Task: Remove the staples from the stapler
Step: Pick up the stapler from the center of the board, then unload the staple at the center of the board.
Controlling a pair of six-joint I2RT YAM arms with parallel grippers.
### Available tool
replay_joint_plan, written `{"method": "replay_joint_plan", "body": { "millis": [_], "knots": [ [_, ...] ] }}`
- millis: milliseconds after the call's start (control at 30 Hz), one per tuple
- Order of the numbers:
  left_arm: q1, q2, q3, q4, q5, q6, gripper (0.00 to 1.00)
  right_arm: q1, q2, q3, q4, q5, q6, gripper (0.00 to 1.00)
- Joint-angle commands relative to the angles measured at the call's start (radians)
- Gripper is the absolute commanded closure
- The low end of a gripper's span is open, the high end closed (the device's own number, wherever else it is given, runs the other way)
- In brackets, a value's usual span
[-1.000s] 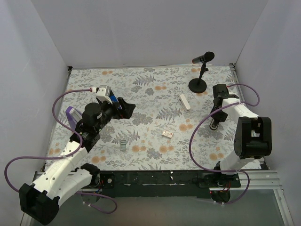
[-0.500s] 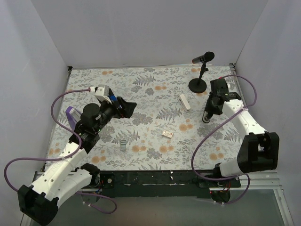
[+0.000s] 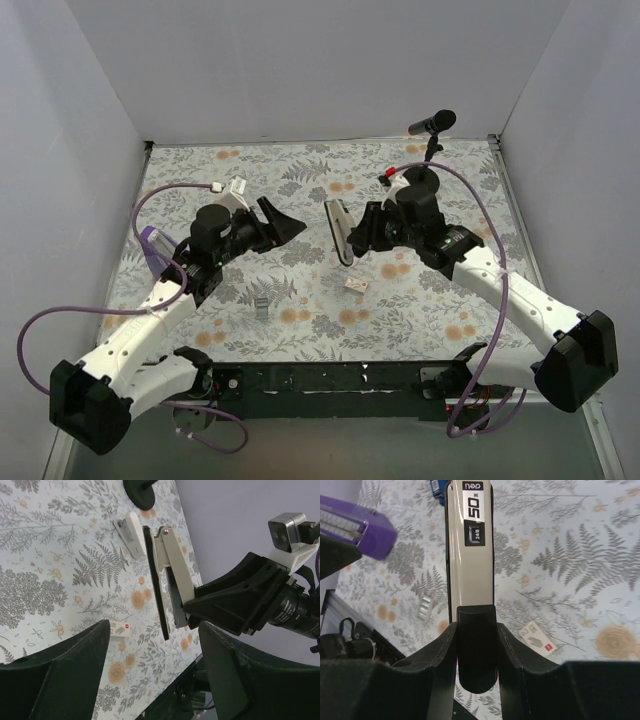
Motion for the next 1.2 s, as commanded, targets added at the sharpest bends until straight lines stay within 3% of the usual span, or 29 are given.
{"method": "replay_joint_plan", "body": {
  "millis": [0,433,600,667,833,1167],
  "knots": [
    [-0.005,0.095,0.054,0.024,0.131,-0.055,0.32,0.092,-0.033,-0.064,0.306,-0.056,0.146,0.99],
    [-0.017,0.126,-0.005,0.067,0.146,-0.096,0.48,0.202,-0.021,-0.100,0.389,0.147,0.226,0.99],
    [-0.020,0.124,-0.027,0.056,0.113,-0.102,0.49,0.213,0.005,-0.089,0.400,0.193,0.227,0.99],
    [-0.020,0.124,-0.042,0.033,0.087,-0.122,0.44,0.215,0.025,-0.085,0.391,0.207,0.221,0.99],
    [-0.021,0.123,-0.108,0.103,0.133,-0.199,0.44,0.215,0.028,-0.106,0.431,0.220,0.219,0.99],
    [-0.025,0.221,-0.111,0.209,0.157,-0.250,0.51,0.219,0.035,-0.111,0.451,0.222,0.204,0.99]
  ]
}}
